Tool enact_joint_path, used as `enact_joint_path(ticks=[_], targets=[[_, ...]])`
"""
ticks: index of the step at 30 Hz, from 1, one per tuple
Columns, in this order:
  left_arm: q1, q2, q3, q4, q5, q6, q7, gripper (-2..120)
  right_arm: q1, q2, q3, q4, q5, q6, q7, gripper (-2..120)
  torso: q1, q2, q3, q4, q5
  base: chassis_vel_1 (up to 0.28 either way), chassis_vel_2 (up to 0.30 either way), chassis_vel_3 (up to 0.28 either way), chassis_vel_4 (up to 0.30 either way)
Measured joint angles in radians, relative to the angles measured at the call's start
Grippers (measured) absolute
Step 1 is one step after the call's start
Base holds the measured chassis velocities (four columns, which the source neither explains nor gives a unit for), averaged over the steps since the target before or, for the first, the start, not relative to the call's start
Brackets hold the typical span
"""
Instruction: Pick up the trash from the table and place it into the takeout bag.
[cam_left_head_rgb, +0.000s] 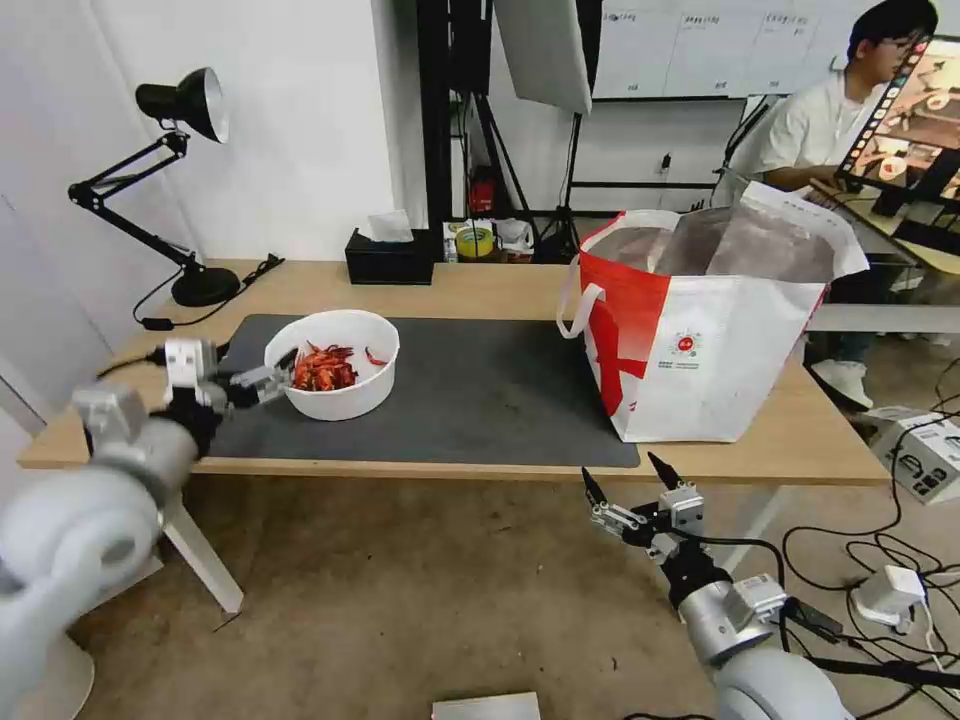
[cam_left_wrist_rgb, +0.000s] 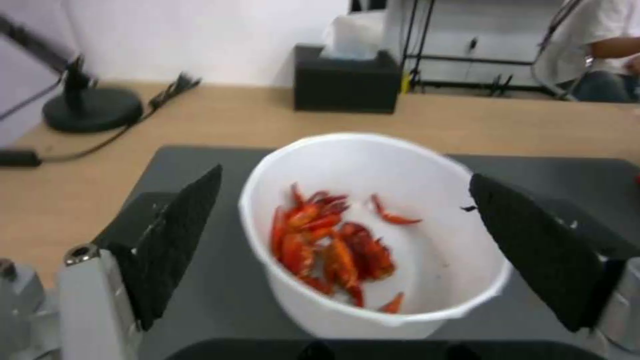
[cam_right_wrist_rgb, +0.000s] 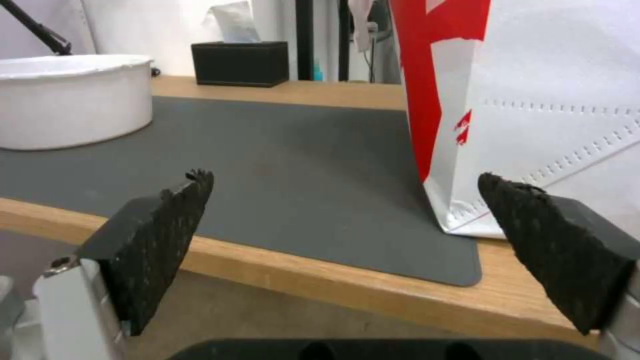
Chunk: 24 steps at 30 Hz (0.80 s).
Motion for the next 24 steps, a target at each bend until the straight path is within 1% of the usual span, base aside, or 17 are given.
enact_joint_path(ticks=[1,2,3,4,5,6,7,8,9,12,16,19,20,22,23,24], targets=[[0.000,0.000,0.000,0.000,0.000,0.000,0.000,100,0.000,0.000,0.000,0.000,0.000,0.000,0.000,100,0.000,0.000,0.000,0.0000,0.0000,0.000,0.000,0.000,0.000],[-0.034,0.009,0.011,0.030,-0.036,0.020,-0.009,100,0.000,0.000,0.000,0.000,0.000,0.000,0.000,100,0.000,0.000,0.000,0.0003,0.0001,0.000,0.000,0.000,0.000],[-0.066,0.012,0.027,0.055,-0.067,0.045,-0.012,100,0.000,0.000,0.000,0.000,0.000,0.000,0.000,100,0.000,0.000,0.000,0.0001,0.0004,0.000,0.000,0.000,0.000],[-0.100,0.014,0.046,0.080,-0.101,0.081,-0.014,100,0.000,0.000,0.000,0.000,0.000,0.000,0.000,100,0.000,0.000,0.000,0.0000,-0.0003,0.000,0.000,0.000,0.000],[-0.100,0.014,0.046,0.080,-0.101,0.081,-0.014,100,0.000,0.000,0.000,0.000,0.000,0.000,0.000,100,0.000,0.000,0.000,0.0000,-0.0003,0.000,0.000,0.000,0.000],[-0.124,0.016,0.061,0.099,-0.130,0.111,-0.013,100,0.000,0.000,0.000,0.000,0.000,0.000,0.000,100,0.000,0.000,0.000,-0.0003,-0.0005,0.000,0.000,0.000,0.000],[-0.148,0.017,0.076,0.120,-0.157,0.141,-0.006,100,0.000,0.000,0.000,0.000,0.000,0.000,0.000,100,0.000,0.000,0.000,-0.0004,0.0002,0.000,0.000,0.000,0.000],[-0.160,0.018,0.085,0.131,-0.167,0.154,0.004,100,0.000,0.000,0.000,0.000,0.000,0.000,0.000,100,0.000,0.000,0.000,-0.0003,0.0004,0.000,0.000,0.000,0.000],[-0.160,0.018,0.085,0.131,-0.167,0.154,0.004,100,0.000,0.000,0.000,0.000,0.000,0.000,0.000,100,0.000,0.000,0.000,-0.0003,0.0004,0.000,0.000,0.000,0.000],[-0.202,0.019,0.126,0.179,-0.192,0.188,0.041,100,0.000,0.000,0.000,0.000,0.000,0.000,0.000,100,0.000,0.000,0.000,-0.0002,0.0001,0.000,0.000,0.000,0.000],[-0.222,0.015,0.142,0.198,-0.206,0.210,0.053,100,0.000,0.000,0.000,0.000,0.000,0.000,0.000,100,0.000,0.000,0.000,-0.0001,0.0001,0.000,0.000,0.000,0.000],[-0.272,0.006,0.181,0.232,-0.229,0.241,0.068,100,0.000,0.000,0.000,0.000,0.000,0.000,0.000,100,0.000,0.000,0.000,-0.0001,0.0003,0.000,0.000,0.000,0.000],[-0.272,0.006,0.181,0.232,-0.229,0.241,0.068,100,0.000,0.000,0.000,0.000,0.000,0.000,0.000,100,0.000,0.000,0.000,-0.0001,0.0003,0.000,0.000,0.000,0.000],[-0.342,-0.002,0.242,0.269,-0.249,0.258,0.069,100,0.000,0.000,0.000,0.000,0.000,0.000,0.000,100,0.000,0.000,0.000,-0.0001,0.0002,0.000,0.000,0.000,0.000],[-0.342,-0.002,0.242,0.269,-0.249,0.258,0.069,100,0.000,0.000,0.000,0.000,0.000,0.000,0.000,100,0.000,0.000,0.000,-0.0001,0.0002,0.000,0.000,0.000,0.000],[-0.374,-0.007,0.268,0.286,-0.255,0.266,0.067,100,0.000,0.000,0.000,0.000,0.000,0.000,0.000,100,0.000,0.000,0.000,-0.0001,0.0002,0.000,0.000,0.000,0.000]])
